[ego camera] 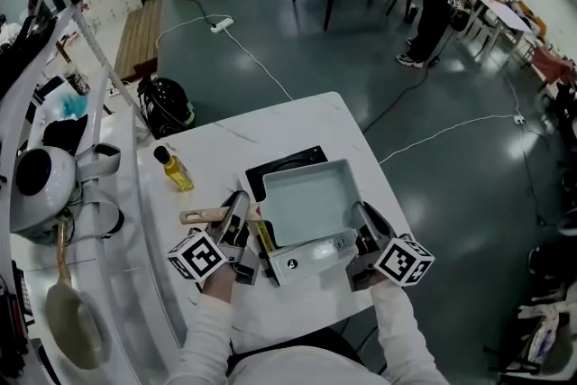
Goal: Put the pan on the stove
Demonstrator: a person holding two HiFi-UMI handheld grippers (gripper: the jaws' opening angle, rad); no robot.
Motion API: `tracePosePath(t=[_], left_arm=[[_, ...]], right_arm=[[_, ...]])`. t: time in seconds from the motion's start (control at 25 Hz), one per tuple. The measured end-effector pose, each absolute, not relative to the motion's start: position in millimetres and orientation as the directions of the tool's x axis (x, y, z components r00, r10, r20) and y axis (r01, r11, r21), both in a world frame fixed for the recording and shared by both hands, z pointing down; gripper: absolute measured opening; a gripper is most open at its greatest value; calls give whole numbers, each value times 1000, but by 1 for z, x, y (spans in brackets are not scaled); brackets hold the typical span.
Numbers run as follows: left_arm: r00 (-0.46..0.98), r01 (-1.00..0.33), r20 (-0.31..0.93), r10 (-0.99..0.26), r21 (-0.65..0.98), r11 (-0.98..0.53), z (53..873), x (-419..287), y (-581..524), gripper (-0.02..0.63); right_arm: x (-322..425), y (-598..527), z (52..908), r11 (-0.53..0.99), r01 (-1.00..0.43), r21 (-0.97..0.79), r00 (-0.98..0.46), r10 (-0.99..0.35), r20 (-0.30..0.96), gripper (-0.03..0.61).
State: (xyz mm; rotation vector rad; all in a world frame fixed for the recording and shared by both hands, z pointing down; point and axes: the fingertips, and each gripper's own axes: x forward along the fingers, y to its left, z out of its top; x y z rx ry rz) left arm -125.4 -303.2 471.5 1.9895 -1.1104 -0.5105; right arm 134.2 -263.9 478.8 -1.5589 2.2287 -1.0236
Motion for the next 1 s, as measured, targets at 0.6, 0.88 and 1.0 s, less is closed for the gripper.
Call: tracePosePath(t=[0.6, 0.88, 1.0], left_arm=[[505, -545, 40, -862, 789, -283, 478, -128, -319, 87], [473, -559, 47, -880, 788, -258, 483, -137, -324, 87], [464, -559, 47, -885, 790, -251, 486, -139, -326, 89]], right_arm=[[133, -291, 487, 212, -732, -647, -436, -875, 207, 97], [125, -305, 493, 243, -730, -638, -465, -862, 204, 97], [124, -310, 493, 254, -728, -637, -474, -857, 200, 97]])
